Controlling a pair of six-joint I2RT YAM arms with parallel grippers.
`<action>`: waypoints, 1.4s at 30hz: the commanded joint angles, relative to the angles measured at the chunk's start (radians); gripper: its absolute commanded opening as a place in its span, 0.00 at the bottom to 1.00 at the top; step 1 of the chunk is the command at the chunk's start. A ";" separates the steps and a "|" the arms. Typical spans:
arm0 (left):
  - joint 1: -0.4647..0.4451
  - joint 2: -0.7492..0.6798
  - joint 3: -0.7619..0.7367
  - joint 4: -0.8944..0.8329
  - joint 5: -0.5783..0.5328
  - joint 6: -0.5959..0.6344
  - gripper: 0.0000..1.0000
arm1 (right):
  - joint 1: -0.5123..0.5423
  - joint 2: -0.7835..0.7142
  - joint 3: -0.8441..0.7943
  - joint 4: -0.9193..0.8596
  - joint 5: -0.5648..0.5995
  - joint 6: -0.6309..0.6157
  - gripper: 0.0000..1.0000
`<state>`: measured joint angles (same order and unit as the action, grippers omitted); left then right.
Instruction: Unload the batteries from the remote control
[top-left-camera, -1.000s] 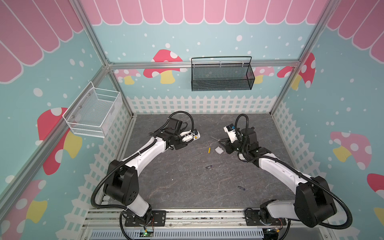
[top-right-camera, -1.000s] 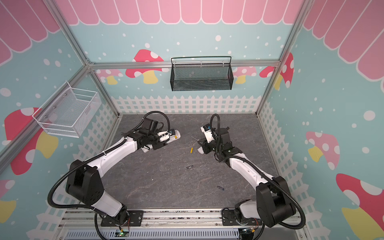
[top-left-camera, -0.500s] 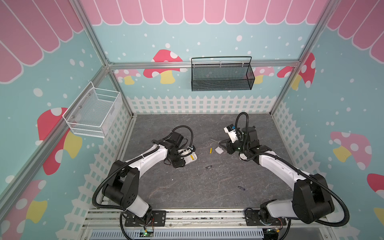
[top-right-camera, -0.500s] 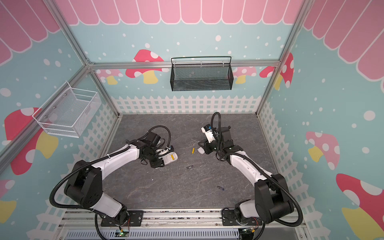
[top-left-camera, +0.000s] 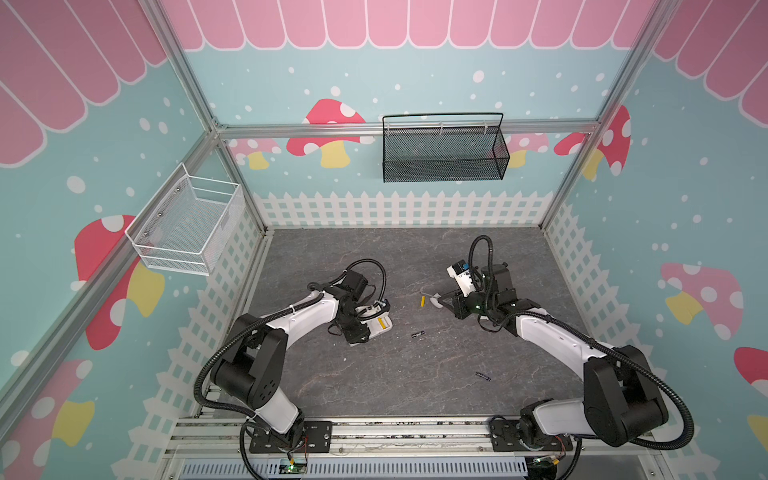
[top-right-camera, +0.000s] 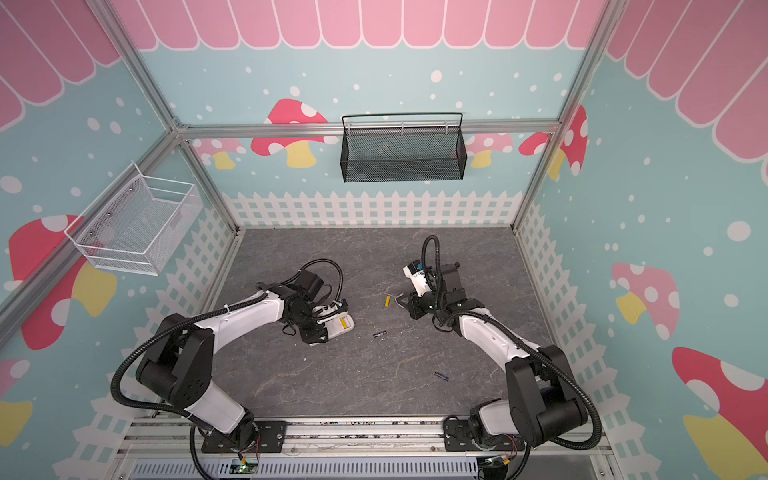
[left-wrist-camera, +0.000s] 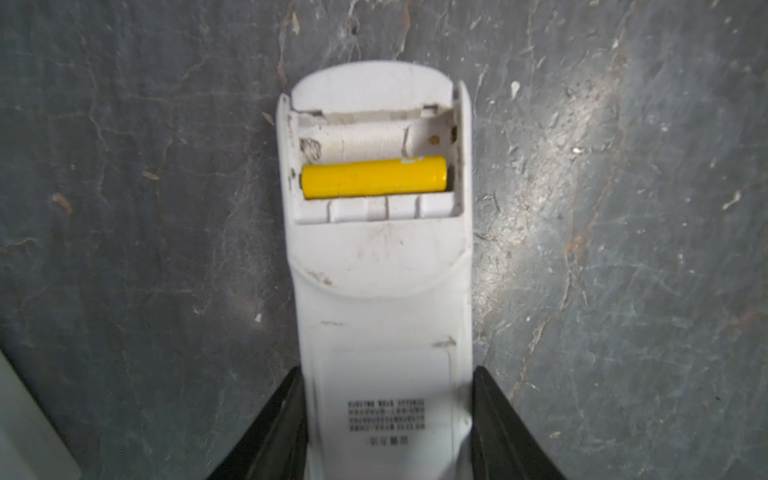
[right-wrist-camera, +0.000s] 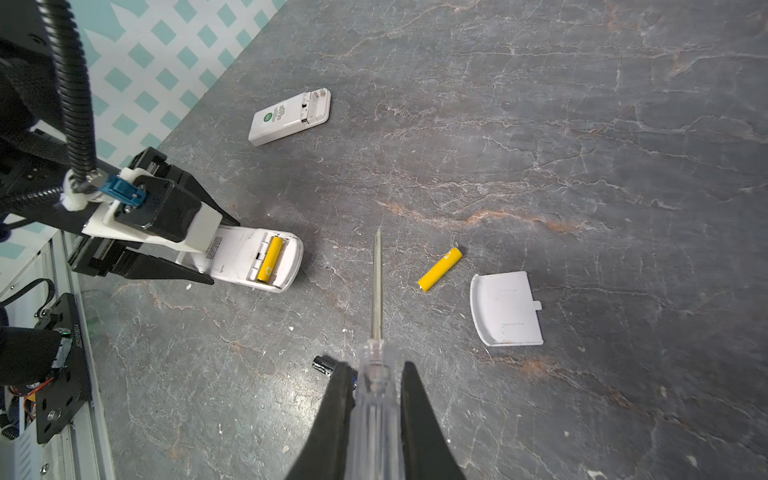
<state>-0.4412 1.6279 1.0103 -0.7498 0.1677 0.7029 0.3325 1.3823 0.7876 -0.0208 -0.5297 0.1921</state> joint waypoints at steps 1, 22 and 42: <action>-0.005 0.001 0.005 0.024 -0.005 -0.013 0.53 | -0.007 -0.019 0.002 0.027 -0.018 -0.002 0.00; -0.071 0.007 0.187 -0.057 0.055 -0.122 0.97 | -0.015 -0.057 -0.052 0.055 -0.030 0.021 0.00; -0.121 0.176 0.195 0.038 -0.043 -0.295 0.97 | -0.016 0.115 -0.018 0.078 -0.178 0.139 0.00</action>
<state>-0.5579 1.7763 1.2179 -0.7414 0.1581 0.4553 0.3202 1.4635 0.7284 0.0475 -0.6445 0.2989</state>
